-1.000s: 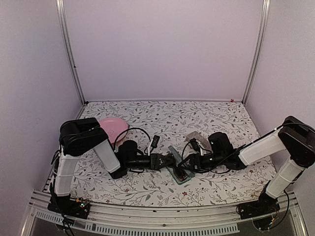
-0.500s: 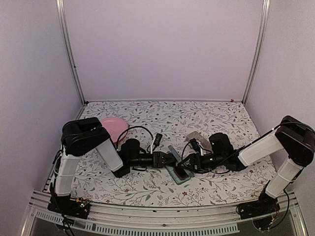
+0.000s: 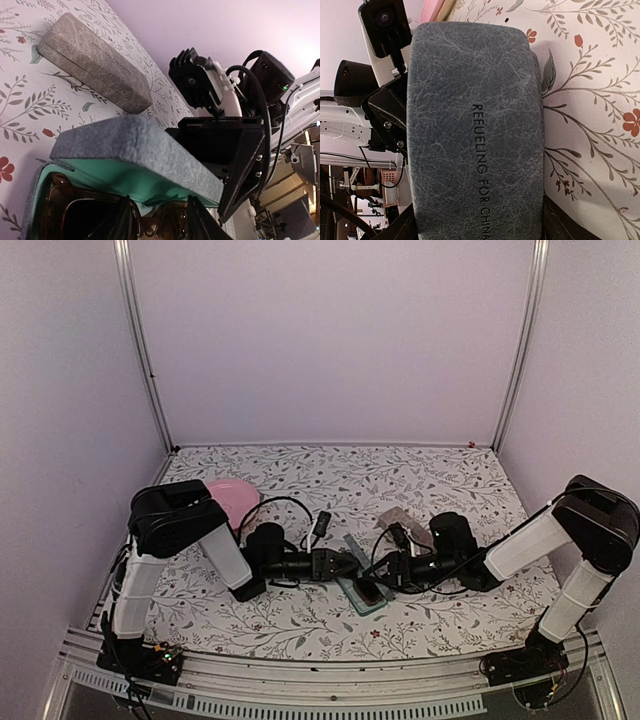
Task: Organize the sunglasses
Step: Adjust the sunglasses at the center of the board.
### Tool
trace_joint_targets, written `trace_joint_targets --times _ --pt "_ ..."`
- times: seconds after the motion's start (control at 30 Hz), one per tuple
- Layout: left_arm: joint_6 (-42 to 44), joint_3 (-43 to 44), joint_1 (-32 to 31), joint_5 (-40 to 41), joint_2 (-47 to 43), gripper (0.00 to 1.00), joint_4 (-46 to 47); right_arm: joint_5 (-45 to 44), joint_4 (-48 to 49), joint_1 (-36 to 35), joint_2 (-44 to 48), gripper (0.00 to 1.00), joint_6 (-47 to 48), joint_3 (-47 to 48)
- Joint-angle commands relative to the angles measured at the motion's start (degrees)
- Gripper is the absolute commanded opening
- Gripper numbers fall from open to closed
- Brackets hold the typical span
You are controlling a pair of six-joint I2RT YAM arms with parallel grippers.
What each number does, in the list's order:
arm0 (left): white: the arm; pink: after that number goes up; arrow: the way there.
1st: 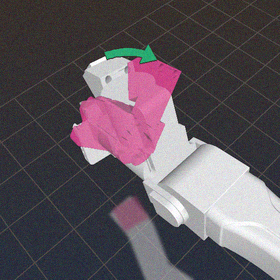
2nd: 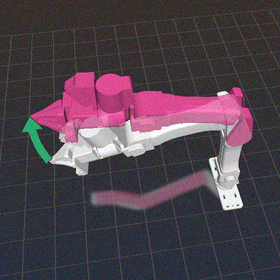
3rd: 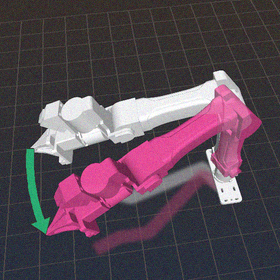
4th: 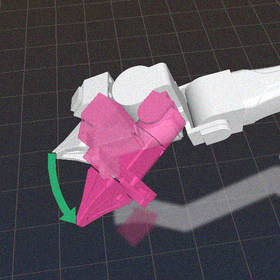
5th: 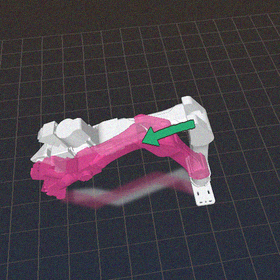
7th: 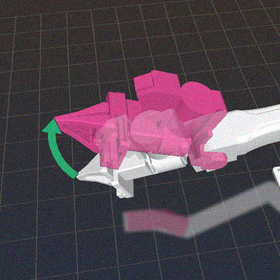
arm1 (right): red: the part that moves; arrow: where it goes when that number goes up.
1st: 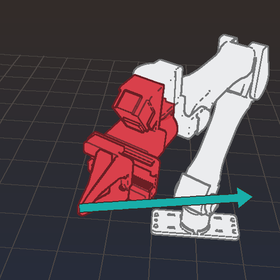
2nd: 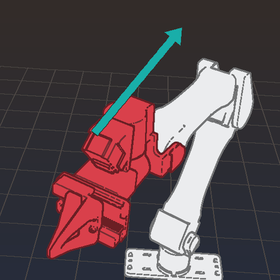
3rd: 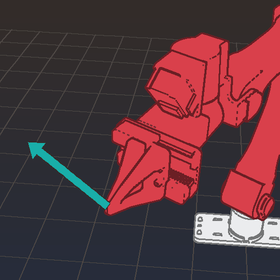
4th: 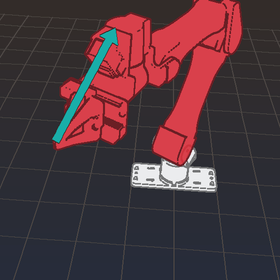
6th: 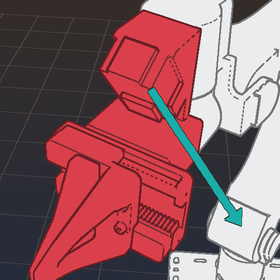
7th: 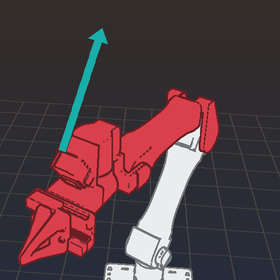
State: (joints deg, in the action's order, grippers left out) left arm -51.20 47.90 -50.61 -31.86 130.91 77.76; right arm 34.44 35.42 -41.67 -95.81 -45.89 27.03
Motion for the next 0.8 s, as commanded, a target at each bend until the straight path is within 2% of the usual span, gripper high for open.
trace_joint_targets --times 0.0,0.2,0.27,0.53,0.77 --pt "-0.2 -1.2 -0.1 -1.4 -1.0 0.40 2.6 0.8 1.7 0.0 -1.4 0.20 0.3 -0.8" --pt "-0.1 -2.7 -0.1 -1.6 -3.4 0.42 3.1 0.5 1.3 0.0 -1.6 0.20 0.7 -0.9" --pt "-0.1 -3.1 0.0 -1.7 -4.0 0.43 3.5 0.4 1.1 0.1 -1.6 0.16 0.8 -0.9" --pt "0.1 -4.3 0.1 -2.0 -6.6 0.45 3.7 -0.4 0.0 0.1 -1.7 0.16 1.4 -0.7" --pt "0.7 -8.7 0.5 -0.6 -9.9 0.44 3.6 -1.8 -2.4 0.1 -1.2 0.15 2.7 0.0"
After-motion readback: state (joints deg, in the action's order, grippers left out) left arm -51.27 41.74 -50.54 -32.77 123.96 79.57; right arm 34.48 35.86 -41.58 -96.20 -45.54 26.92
